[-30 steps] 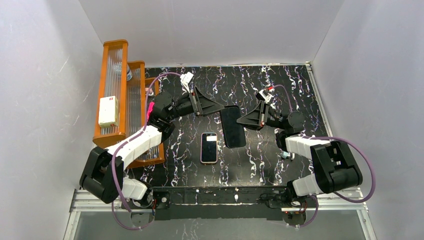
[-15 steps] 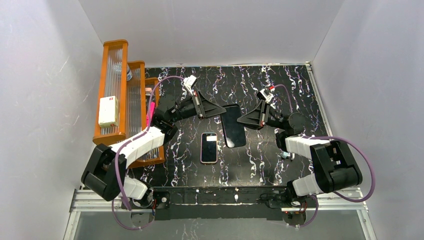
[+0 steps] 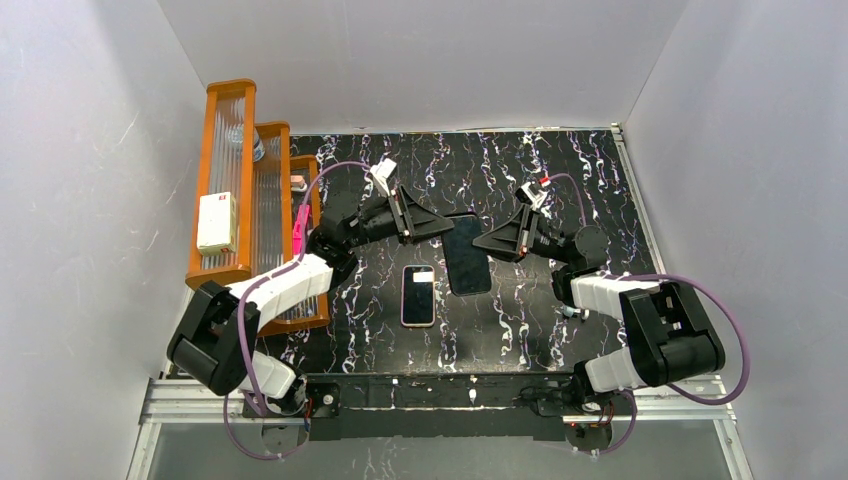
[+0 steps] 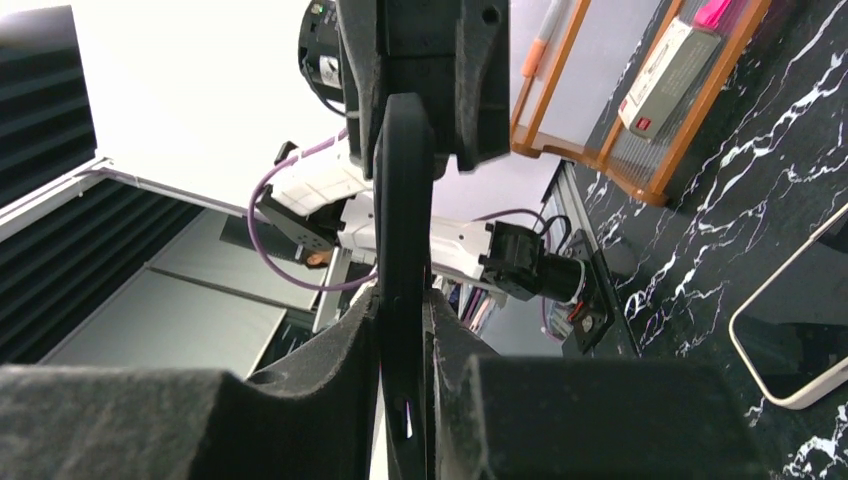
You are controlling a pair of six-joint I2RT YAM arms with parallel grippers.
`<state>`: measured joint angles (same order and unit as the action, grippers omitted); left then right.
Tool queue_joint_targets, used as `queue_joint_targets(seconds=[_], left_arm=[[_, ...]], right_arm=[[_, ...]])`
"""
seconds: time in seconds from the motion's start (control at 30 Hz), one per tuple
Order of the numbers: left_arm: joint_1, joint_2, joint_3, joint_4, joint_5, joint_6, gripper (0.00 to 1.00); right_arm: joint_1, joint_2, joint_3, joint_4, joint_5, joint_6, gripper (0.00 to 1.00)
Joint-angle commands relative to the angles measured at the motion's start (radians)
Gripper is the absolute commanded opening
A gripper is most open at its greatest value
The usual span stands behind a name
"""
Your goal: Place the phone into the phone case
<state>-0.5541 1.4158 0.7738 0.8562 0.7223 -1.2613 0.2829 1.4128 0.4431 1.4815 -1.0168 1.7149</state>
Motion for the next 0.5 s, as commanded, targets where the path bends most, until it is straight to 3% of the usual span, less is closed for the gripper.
queue_joint_targets(seconds=[0.0,0.07,0.13,0.27,0.47], left_arm=[[-0.021,-0.038,-0.001,-0.084,-0.014,0.060,0.46],[-0.021,-0.047,-0.016,-0.092,-0.019,0.057,0.58],[-0.025,-0.054,-0.039,-0.093,-0.027,0.054,0.61],[-0.043,-0.055,-0.078,-0.093,-0.037,0.055,0.61],[-0.095,-0.022,-0.080,-0.092,-0.063,0.061,0.52]], right_arm=[[0.012,-0.054,-0.001,0.000,0.127,-0.025,0.01],[0.012,-0.059,-0.015,-0.034,0.179,-0.031,0.01],[0.013,-0.056,-0.021,-0.056,0.216,-0.034,0.01],[0.012,-0.028,-0.019,-0.059,0.238,-0.024,0.01],[0.012,0.009,-0.019,-0.047,0.247,-0.010,0.01]])
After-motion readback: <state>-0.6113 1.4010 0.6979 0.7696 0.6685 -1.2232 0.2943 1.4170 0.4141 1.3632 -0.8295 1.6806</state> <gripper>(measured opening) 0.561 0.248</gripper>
